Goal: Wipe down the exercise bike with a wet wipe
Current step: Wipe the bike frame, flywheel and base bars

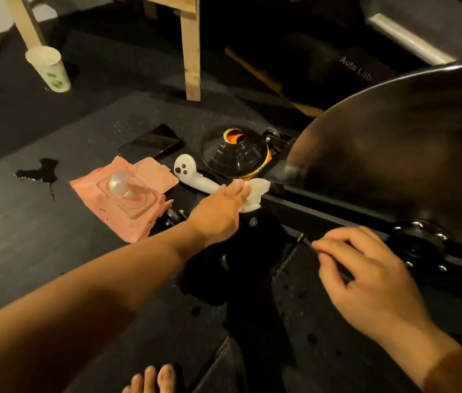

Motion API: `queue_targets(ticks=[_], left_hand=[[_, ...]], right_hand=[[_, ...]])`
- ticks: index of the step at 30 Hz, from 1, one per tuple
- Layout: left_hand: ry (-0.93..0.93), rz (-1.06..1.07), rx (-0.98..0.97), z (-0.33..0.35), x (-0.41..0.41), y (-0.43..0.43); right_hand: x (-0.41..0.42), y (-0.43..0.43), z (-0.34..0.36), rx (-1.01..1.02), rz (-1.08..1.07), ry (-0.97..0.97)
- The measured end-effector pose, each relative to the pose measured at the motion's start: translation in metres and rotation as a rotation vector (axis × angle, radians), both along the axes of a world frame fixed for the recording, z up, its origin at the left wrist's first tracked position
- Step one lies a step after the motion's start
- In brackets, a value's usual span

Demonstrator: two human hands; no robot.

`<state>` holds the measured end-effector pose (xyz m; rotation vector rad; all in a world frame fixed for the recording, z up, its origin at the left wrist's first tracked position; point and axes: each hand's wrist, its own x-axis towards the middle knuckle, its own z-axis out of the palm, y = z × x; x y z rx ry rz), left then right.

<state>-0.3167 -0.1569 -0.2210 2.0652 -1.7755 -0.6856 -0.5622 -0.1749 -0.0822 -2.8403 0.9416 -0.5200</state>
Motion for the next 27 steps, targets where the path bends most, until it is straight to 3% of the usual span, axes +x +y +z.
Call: queue_targets(ticks=[2,6,8,12,16,20,25,27], left_hand=[[-0.004,-0.064,-0.057,-0.006,0.011,0.018],[-0.125,-0.272,-0.119,-0.01,0.011,0.094],[-0.124,-0.299,-0.112,-0.013,0.011,0.103],[-0.061,-0.055,-0.032,-0.011,0.001,0.041],[-0.102,-0.152,-0.007,-0.012,0.005,-0.003],[0.013,-0.28,-0.084,-0.011,0.015,0.042],[-0.204,-0.329,0.006,-0.007,0.01,0.106],[-0.166,-0.277,-0.004,-0.008,0.006,0.084]], right_hand=[[0.007,-0.02,0.003,-0.062,-0.043,0.101],[0.024,-0.045,-0.009,-0.222,-0.103,0.592],[0.036,-0.045,-0.019,-0.225,-0.104,0.7],[0.046,-0.059,-0.037,-0.218,0.08,0.599],[0.044,-0.067,-0.043,-0.178,0.113,0.562],[0.044,-0.065,-0.042,-0.154,0.108,0.553],[0.044,-0.063,-0.038,-0.102,0.072,0.545],[0.044,-0.064,-0.038,-0.06,0.077,0.596]])
